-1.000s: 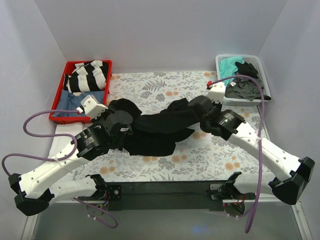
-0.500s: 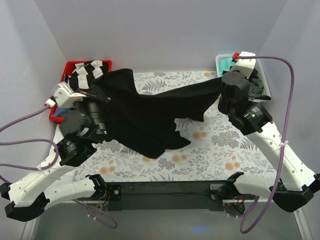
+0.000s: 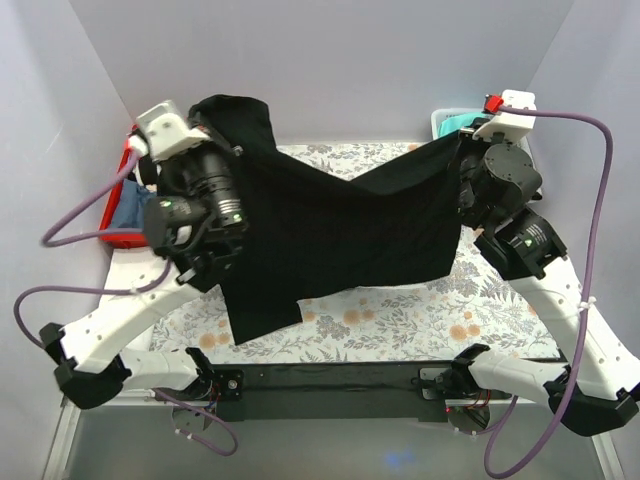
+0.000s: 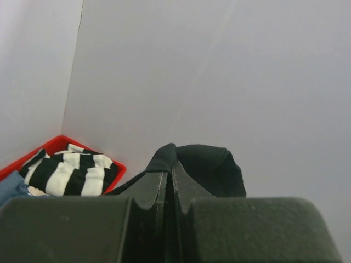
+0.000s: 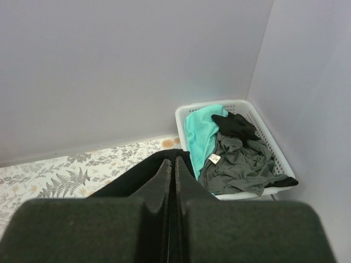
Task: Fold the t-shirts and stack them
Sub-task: Flatten out the tshirt
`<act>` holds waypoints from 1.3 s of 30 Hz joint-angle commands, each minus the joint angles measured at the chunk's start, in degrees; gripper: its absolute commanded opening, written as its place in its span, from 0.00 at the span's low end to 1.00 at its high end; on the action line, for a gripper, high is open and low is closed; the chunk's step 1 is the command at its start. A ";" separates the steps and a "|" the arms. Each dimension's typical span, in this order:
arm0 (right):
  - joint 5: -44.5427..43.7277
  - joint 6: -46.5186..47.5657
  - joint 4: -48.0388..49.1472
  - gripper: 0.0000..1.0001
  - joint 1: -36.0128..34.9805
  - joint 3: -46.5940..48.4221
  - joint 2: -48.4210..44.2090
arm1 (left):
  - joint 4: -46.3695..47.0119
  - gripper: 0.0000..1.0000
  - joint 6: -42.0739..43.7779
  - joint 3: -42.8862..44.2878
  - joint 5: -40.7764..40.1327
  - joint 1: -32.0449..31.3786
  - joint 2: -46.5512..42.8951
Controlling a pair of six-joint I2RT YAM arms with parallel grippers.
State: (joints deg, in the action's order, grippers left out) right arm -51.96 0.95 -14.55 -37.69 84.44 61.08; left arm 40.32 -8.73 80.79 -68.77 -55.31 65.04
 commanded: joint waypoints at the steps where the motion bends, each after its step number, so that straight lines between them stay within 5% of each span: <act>1: 6.24 0.99 5.67 0.01 2.09 -0.33 1.14 | 1.03 0.00 4.20 2.87 2.85 3.17 3.51; 3: 8.10 -0.33 5.67 0.01 3.23 -0.16 2.37 | -17.33 0.00 -6.93 6.19 4.51 6.86 5.88; 5: 11.52 -0.51 5.76 0.01 5.60 0.19 3.51 | -41.91 0.00 -29.94 10.94 12.03 14.85 8.52; 7: 13.90 -2.53 5.67 0.01 8.84 0.54 4.48 | -50.21 0.00 -41.48 16.64 16.64 23.26 13.52; 9: 18.02 -3.14 5.67 0.01 11.31 1.51 6.06 | -55.05 0.00 -43.90 19.74 21.74 27.25 17.30; 16: 29.02 -6.40 5.76 0.01 23.43 9.59 14.50 | -59.30 0.00 -48.13 34.67 32.46 38.77 31.98; 25: 36.23 -5.17 6.81 0.01 27.15 21.89 20.13 | -59.39 0.00 -43.92 53.50 37.48 39.93 40.70; 39: 38.87 -4.47 6.99 0.01 27.15 7.86 1.42 | -51.74 0.00 -44.97 31.63 42.40 39.84 11.01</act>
State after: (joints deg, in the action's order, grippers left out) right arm -12.95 -4.32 -11.03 -10.92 94.30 66.57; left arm -14.72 -54.06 114.69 -27.49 -15.88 82.26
